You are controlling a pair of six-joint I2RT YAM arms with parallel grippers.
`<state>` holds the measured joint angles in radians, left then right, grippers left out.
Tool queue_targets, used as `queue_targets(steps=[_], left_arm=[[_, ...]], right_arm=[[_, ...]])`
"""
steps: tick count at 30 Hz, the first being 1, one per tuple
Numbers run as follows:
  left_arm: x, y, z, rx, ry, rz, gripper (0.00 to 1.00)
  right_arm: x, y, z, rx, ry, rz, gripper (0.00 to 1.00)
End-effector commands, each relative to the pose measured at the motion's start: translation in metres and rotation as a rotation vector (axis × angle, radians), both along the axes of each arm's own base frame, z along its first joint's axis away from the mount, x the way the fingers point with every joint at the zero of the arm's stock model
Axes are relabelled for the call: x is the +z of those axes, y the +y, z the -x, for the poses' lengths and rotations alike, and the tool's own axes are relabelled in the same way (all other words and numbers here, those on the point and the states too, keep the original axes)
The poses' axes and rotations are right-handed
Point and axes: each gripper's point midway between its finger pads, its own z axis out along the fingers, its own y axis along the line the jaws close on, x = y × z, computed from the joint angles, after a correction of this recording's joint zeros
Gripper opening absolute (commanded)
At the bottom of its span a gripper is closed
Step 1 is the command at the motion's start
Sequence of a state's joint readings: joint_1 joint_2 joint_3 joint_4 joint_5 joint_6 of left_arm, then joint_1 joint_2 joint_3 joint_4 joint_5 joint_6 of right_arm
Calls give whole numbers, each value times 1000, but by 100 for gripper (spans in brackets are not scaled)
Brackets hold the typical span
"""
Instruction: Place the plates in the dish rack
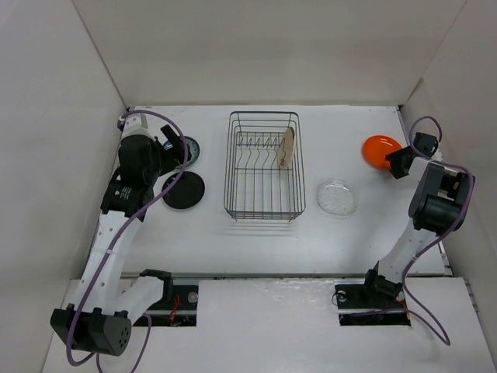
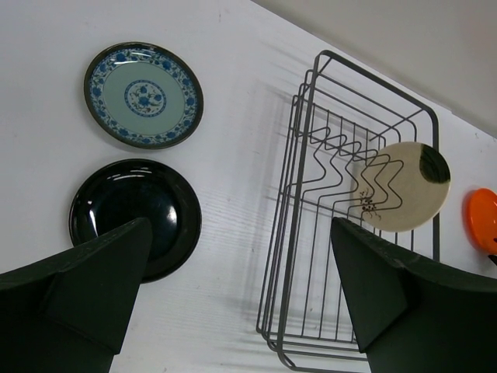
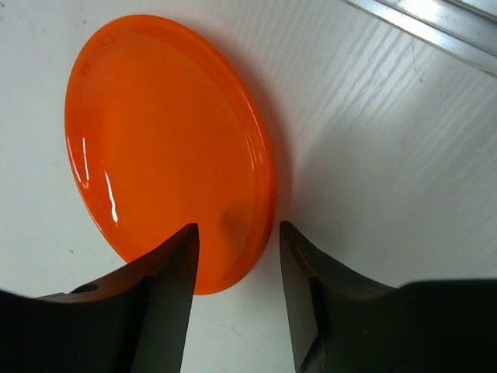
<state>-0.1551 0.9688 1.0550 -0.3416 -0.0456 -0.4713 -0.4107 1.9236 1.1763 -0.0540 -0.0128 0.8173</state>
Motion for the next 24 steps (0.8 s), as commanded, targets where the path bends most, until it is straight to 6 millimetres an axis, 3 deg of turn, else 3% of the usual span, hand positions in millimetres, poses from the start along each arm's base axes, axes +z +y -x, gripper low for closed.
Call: queue_targets(steps=[1, 2, 17, 24], left_arm=[[12, 3, -3, 7, -44, -9, 100], [12, 3, -3, 7, -44, -9, 100], [22, 7, -2, 21, -55, -23, 100], [29, 14, 4, 48, -59, -42, 100]], right_arm=[[15, -4, -18, 28, -39, 22, 50], [20, -5, -19, 36, -29, 26, 50], [-4, -3, -8, 47, 134, -25, 47], [-10, -4, 0, 49, 206, -27, 28]])
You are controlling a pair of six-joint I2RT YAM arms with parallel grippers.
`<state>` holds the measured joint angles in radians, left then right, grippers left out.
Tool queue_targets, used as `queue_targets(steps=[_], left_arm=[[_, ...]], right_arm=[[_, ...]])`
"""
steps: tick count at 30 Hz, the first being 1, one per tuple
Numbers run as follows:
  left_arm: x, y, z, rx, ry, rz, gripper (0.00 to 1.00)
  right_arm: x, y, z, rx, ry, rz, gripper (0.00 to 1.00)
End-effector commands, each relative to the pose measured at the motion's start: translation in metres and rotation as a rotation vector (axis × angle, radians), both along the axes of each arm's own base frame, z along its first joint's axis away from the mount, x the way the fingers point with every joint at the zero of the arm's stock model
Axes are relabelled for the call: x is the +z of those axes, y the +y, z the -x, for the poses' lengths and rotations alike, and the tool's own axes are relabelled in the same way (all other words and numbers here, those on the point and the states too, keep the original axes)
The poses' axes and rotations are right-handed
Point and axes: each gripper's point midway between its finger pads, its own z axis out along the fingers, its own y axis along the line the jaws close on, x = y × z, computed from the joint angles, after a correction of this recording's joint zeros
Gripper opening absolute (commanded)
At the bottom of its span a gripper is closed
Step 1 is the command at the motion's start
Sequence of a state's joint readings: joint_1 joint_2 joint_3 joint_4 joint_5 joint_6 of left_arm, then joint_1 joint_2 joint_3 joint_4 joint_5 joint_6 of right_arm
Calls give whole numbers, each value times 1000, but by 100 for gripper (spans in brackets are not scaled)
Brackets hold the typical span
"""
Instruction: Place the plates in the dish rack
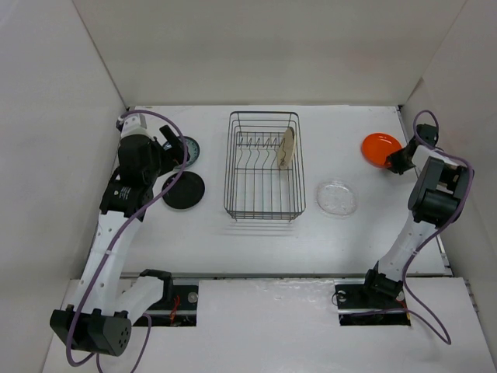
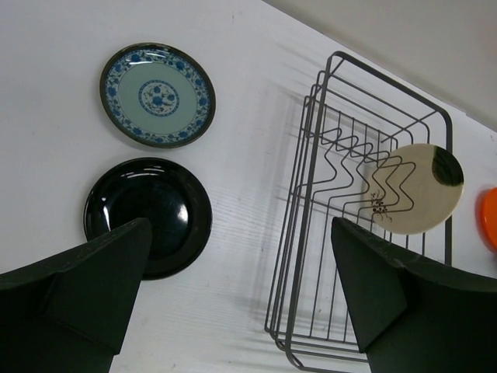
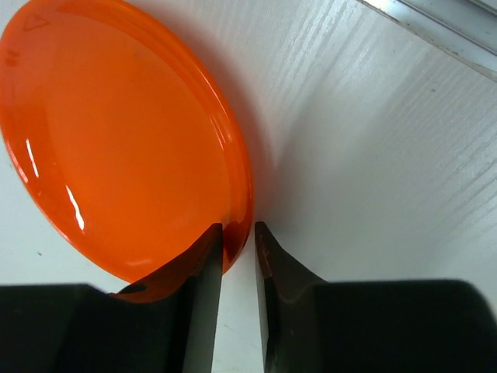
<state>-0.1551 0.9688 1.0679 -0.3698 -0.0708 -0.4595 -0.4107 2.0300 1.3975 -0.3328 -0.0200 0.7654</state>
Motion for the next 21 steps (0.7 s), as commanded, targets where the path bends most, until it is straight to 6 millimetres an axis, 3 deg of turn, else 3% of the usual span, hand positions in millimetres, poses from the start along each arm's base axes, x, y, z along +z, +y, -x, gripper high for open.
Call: queue_targets(steps=[1, 5, 6, 7, 16, 19, 21], left_arm=[[34, 12, 4, 43, -88, -23, 100], [38, 16, 7, 62, -103, -27, 100], [38, 16, 7, 62, -103, -27, 100], [41, 16, 8, 62, -112, -26, 100], [34, 12, 11, 53, -102, -30, 100], [37, 12, 10, 53, -111, -28, 100], [33, 12, 7, 52, -99, -31, 100]], right_arm=[[-3, -5, 2, -1, 55, 21, 28], [-8, -8, 6, -3, 94, 28, 19], [-3, -9, 3, -4, 88, 31, 14], [-5, -9, 3, -3, 97, 27, 0], [-7, -12, 0, -16, 88, 34, 0], [2, -7, -4, 1, 37, 25, 0], [21, -2, -13, 18, -28, 41, 0]])
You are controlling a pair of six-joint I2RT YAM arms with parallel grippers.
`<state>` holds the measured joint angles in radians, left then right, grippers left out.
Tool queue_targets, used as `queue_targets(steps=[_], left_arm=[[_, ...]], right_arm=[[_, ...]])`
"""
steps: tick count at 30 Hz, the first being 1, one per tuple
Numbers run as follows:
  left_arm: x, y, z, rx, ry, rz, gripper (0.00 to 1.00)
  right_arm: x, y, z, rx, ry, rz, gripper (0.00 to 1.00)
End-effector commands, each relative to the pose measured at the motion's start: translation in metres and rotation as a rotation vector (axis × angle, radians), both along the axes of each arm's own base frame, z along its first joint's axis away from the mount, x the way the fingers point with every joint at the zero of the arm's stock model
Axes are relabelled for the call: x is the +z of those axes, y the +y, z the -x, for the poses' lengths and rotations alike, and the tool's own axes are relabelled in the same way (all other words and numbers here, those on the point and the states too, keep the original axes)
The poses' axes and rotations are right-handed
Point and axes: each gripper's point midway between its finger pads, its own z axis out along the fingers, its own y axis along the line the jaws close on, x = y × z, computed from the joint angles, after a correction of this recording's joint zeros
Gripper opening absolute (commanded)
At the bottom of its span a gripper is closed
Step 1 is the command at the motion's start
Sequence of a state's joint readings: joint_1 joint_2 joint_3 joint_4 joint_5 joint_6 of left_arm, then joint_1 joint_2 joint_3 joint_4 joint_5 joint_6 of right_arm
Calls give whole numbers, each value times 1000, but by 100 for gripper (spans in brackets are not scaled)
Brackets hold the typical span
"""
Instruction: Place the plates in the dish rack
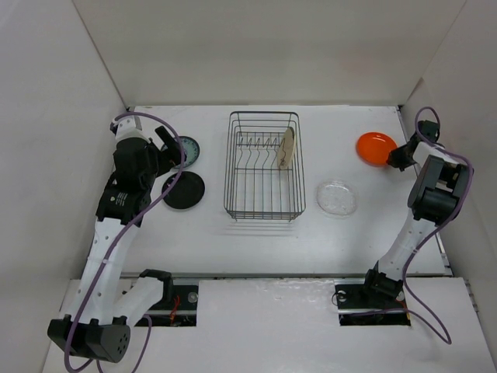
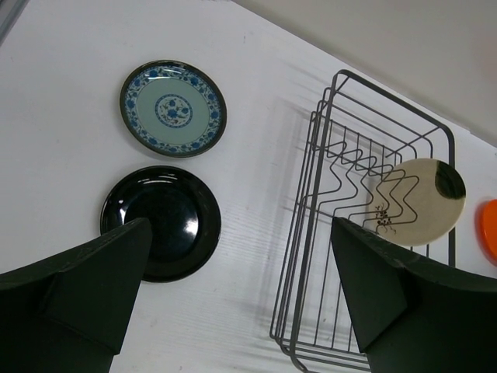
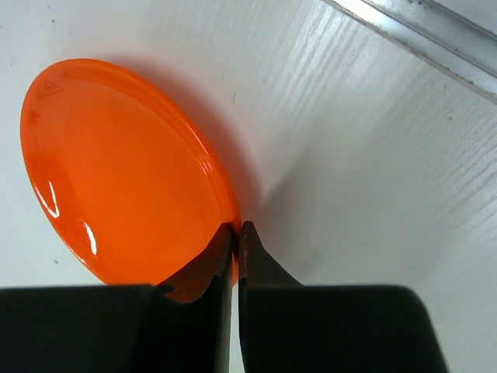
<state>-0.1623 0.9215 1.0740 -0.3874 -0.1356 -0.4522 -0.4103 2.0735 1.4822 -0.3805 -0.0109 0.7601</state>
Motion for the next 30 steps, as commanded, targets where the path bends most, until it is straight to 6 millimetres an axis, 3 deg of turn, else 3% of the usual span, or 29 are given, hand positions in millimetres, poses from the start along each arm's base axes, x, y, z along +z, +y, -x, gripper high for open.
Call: queue_targets(steps=[1, 2, 6, 8, 13, 16, 18, 19, 20, 23, 25, 26, 28, 29, 30], left_arm=[[17, 0, -4, 2, -49, -9, 100], [21, 0, -4, 2, -58, -7, 100], [15, -2, -8, -7, -38, -7, 100], [15, -2, -8, -7, -38, -7, 100], [12, -2, -9, -7, -29, -9, 100], [11, -3, -12, -7, -29, -9, 100], [8, -3, -14, -7, -20, -10, 100], [8, -3, -14, -7, -20, -10, 100], [8, -3, -14, -7, -20, -10, 100], [6, -2, -16, 1, -11, -15, 100], [2, -2, -18, 1, 0, -17, 100], [2, -2, -18, 1, 0, -17, 100], [0, -3, -20, 4, 8, -10, 100], [0, -3, -20, 4, 8, -10, 100], [-4, 0, -22, 13, 20, -12, 100]], right_arm=[[27, 12, -7, 50, -66, 39, 0], [34, 11, -8, 51, -86, 47, 0], [101, 28, -18, 93, -222, 157, 0], [124, 32, -19, 91, -242, 227, 0], [188, 47, -4, 106, -265, 388, 0], [213, 66, 7, 106, -256, 506, 0], [245, 70, 21, 77, -255, 616, 0], [255, 93, 22, 108, -266, 647, 0], [275, 101, 29, 122, -273, 684, 0], [304, 137, 38, 192, -294, 734, 0], [320, 149, 49, 209, -284, 787, 0], [325, 174, 50, 261, -308, 799, 0], [336, 194, 59, 303, -311, 827, 0], [341, 217, 65, 340, -329, 846, 0], [346, 227, 68, 360, -322, 859, 0]])
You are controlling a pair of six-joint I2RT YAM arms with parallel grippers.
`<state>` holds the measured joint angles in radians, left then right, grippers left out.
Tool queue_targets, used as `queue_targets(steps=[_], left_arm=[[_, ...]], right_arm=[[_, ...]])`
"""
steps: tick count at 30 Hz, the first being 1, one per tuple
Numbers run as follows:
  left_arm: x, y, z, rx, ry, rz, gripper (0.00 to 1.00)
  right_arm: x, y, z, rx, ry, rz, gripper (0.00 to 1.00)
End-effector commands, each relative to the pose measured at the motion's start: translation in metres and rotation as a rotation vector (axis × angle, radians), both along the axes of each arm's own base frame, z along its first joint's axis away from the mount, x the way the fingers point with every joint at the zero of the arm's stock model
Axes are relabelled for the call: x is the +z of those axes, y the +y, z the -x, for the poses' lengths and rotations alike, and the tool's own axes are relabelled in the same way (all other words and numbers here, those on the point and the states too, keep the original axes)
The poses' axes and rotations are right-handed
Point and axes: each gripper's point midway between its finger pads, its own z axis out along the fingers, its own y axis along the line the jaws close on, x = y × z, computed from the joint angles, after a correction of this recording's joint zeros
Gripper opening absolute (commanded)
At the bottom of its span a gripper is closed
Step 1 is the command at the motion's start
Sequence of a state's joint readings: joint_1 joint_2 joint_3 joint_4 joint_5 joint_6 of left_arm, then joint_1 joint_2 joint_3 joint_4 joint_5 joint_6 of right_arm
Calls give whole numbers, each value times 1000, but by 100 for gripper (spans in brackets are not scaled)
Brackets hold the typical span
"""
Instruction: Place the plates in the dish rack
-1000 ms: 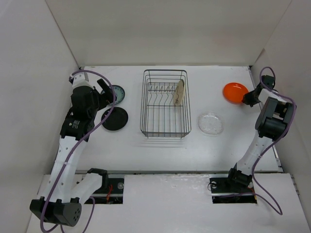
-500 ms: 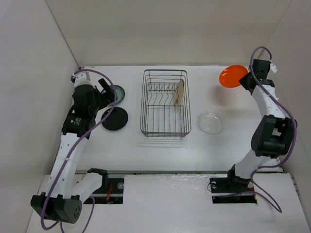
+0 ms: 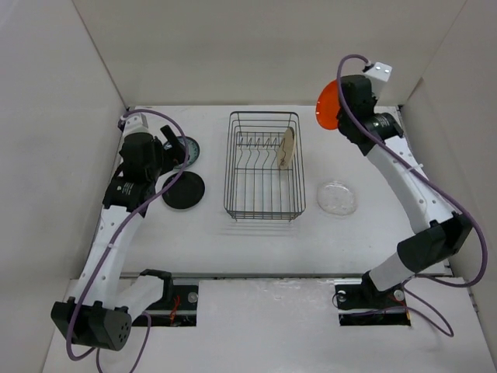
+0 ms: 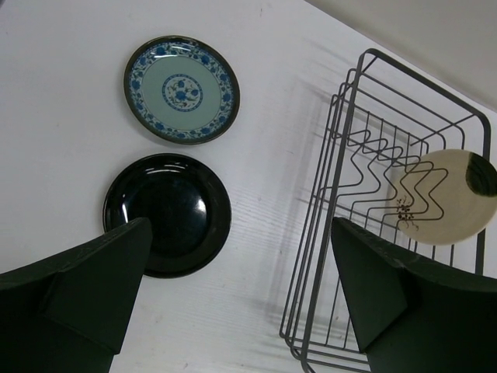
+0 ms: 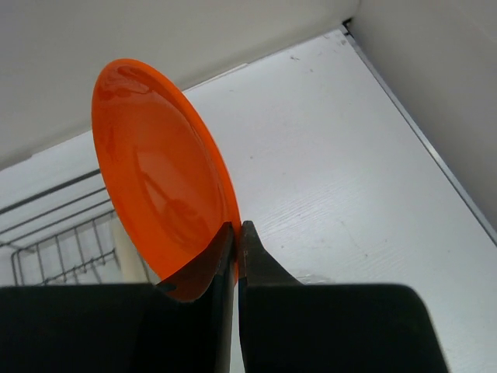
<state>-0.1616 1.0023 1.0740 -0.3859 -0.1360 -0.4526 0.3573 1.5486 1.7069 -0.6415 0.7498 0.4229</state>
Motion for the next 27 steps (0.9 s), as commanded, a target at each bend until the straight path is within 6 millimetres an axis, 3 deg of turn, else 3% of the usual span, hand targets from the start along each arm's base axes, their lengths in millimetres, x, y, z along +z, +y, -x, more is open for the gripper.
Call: queue_targets(steps=[1, 7, 11, 15, 21, 22, 27], left_arm=[[24, 0, -9, 4, -66, 6, 100], [23, 3, -10, 18, -58, 12, 100], [26, 4, -8, 18, -67, 14, 100], [25, 7, -7, 27, -67, 13, 100], [27, 2, -2, -1, -75, 27, 100], [27, 1, -2, -9, -75, 31, 100], [28, -1, 0, -18, -93, 37, 100]], right_arm=[[33, 23, 25, -5, -9, 120, 0], [29, 86, 28, 63, 30, 225, 0], [10, 117, 17, 102, 101, 304, 0], [-1, 133, 11, 108, 136, 356, 0], [-7, 142, 7, 119, 146, 367, 0], [-18, 144, 4, 122, 173, 389, 0], [-27, 148, -3, 106, 193, 423, 0]])
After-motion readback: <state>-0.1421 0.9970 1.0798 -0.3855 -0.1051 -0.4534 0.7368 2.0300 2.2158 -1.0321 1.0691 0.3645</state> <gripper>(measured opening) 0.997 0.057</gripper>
